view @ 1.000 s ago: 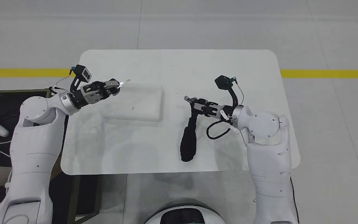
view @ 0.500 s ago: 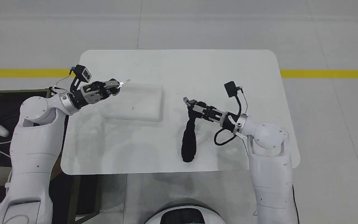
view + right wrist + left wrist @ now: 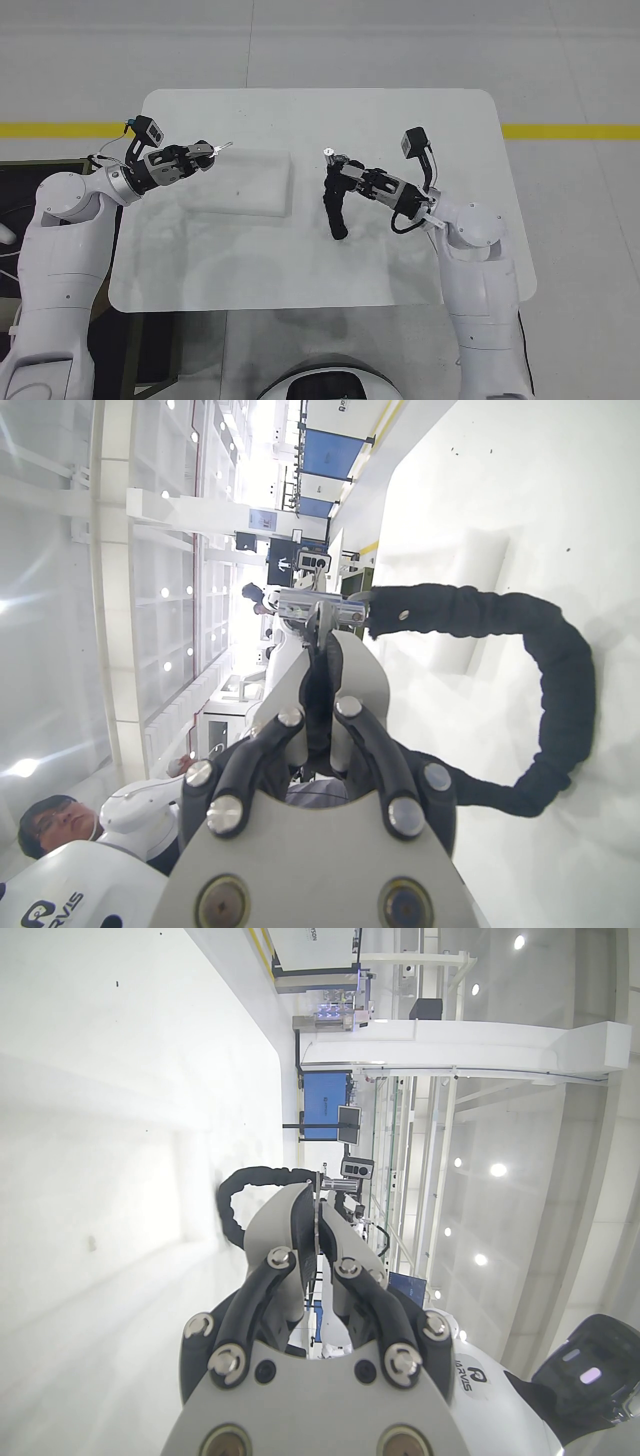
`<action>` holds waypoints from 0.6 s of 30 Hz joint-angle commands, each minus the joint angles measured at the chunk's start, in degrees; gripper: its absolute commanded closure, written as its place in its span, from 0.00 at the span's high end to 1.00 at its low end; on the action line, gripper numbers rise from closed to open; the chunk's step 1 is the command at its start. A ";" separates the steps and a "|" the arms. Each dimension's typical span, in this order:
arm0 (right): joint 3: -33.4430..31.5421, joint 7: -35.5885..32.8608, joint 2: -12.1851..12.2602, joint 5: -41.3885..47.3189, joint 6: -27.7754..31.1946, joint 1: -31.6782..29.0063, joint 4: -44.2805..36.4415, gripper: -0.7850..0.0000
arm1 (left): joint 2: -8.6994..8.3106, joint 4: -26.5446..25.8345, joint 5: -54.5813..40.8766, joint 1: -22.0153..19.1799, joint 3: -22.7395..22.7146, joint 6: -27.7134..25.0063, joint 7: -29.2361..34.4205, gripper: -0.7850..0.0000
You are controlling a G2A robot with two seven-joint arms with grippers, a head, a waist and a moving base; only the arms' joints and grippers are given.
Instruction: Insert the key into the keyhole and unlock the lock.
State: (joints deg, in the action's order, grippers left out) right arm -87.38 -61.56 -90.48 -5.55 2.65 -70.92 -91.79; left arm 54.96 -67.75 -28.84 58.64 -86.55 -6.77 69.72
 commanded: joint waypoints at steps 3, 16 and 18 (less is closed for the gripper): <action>0.35 1.57 0.35 -3.20 0.88 -4.02 -3.66 0.00 | 0.00 0.00 0.00 0.00 0.00 0.00 0.00 0.00; 20.21 8.74 -0.57 -30.46 -9.29 4.05 3.29 0.00 | 0.00 0.00 0.00 0.00 0.00 0.00 0.00 0.00; 20.82 9.28 -0.75 -31.38 -9.28 4.79 3.26 0.00 | 0.00 0.00 0.00 0.00 0.00 0.00 0.00 0.00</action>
State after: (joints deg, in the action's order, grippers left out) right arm -66.71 -52.43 -91.19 -36.48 -6.79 -66.38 -88.37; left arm 54.96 -67.75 -28.84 58.64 -86.55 -6.77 69.72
